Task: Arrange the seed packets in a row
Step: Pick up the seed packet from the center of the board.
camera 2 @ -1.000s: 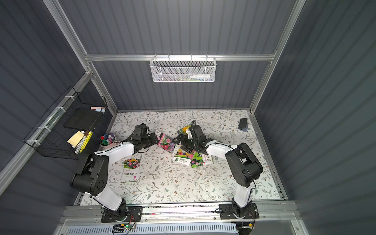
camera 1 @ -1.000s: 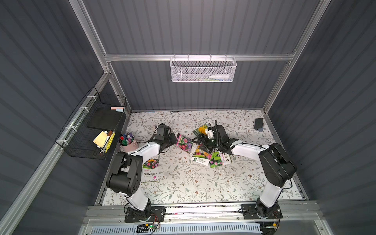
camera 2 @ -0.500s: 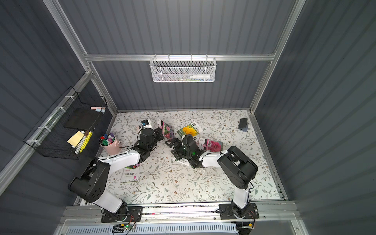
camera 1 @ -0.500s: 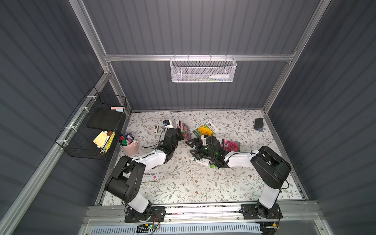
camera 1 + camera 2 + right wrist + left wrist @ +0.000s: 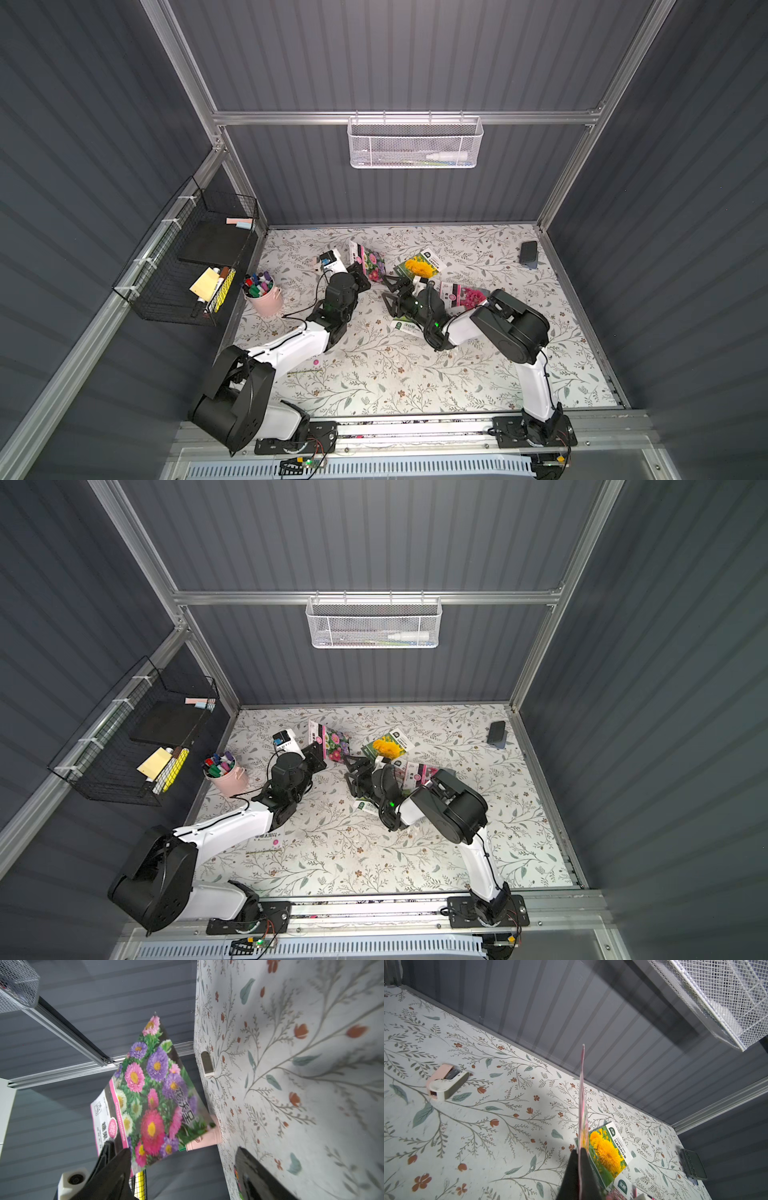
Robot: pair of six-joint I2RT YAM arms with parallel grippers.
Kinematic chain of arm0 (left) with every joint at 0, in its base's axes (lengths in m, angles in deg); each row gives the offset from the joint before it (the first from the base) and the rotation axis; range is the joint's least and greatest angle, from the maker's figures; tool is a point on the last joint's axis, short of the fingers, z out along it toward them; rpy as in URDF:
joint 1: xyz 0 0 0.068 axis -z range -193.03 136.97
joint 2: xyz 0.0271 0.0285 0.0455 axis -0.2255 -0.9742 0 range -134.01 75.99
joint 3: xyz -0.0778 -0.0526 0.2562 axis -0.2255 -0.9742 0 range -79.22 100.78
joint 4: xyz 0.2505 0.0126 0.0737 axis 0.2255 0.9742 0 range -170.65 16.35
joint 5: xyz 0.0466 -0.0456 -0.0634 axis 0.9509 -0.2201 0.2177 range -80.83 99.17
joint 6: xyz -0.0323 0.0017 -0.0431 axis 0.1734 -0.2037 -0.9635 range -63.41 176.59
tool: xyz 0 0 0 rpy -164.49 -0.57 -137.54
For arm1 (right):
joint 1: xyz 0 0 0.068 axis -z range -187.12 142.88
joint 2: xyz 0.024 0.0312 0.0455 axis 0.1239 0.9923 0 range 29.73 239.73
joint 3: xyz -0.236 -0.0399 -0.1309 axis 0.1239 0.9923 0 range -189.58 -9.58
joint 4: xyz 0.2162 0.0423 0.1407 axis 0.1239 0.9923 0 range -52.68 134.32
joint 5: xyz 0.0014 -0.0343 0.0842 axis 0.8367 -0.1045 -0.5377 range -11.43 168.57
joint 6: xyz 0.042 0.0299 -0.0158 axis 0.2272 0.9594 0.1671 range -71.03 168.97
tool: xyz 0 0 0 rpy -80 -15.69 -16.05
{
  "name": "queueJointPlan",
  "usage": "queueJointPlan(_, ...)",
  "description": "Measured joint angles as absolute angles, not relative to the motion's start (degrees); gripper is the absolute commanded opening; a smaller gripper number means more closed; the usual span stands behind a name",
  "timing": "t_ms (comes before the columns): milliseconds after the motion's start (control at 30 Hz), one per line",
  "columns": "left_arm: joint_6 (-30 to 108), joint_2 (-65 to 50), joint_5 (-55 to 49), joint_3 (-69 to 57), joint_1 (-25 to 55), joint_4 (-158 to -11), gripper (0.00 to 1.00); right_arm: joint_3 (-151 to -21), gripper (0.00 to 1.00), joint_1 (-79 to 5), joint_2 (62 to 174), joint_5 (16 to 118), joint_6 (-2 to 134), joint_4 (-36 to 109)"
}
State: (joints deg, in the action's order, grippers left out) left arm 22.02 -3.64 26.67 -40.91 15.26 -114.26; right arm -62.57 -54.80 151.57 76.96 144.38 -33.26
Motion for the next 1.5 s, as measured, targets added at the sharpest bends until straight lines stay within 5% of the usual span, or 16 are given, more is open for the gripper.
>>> queueJointPlan(133,21.4,-3.6,26.7,-41.6,15.8,-114.0,0.0,-67.0,0.71,-55.7,154.5,78.2,146.1,-36.3)
queueJointPlan(300,21.1,-2.6,26.8,-42.5,15.8,-113.6,0.0,-69.7,0.43,-56.3,155.6,78.9,147.0,-37.3)
queueJointPlan(533,21.1,-0.1,26.8,-42.9,15.8,-110.4,0.0,-68.0,0.2,-56.3,155.4,79.4,146.8,-38.5)
queueJointPlan(633,21.1,0.6,26.7,-43.2,15.8,-108.4,0.0,-66.6,0.02,-56.1,155.4,79.5,146.4,-38.5)
queueJointPlan(800,20.9,1.4,26.2,-44.9,15.9,-106.1,0.0,-65.9,0.0,-55.1,154.9,78.3,145.2,-38.4)
queueJointPlan(867,20.7,1.8,25.6,-45.2,15.9,-104.5,0.24,-65.2,0.0,-54.6,154.2,77.3,144.6,-38.0)
queueJointPlan(933,20.7,3.1,25.0,-45.2,15.9,-101.3,0.76,-64.8,0.0,-53.9,153.4,76.2,143.6,-37.3)
queueJointPlan(967,20.7,3.9,24.8,-45.1,15.9,-99.2,0.92,-64.7,0.0,-53.2,152.9,74.9,142.9,-36.5)
queueJointPlan(1000,20.7,5.1,24.6,-44.6,15.9,-95.7,0.99,-64.7,0.0,-52.3,152.4,73.2,142.1,-35.4)
queueJointPlan(1267,27.7,13.6,24.4,-26.8,15.9,-54.8,0.99,-68.5,0.0,-43.3,145.0,50.9,123.9,-7.3)
queueJointPlan(1500,34.0,15.7,24.0,-22.1,15.9,-31.8,1.0,-72.3,0.0,-45.3,137.3,39.0,98.9,22.1)
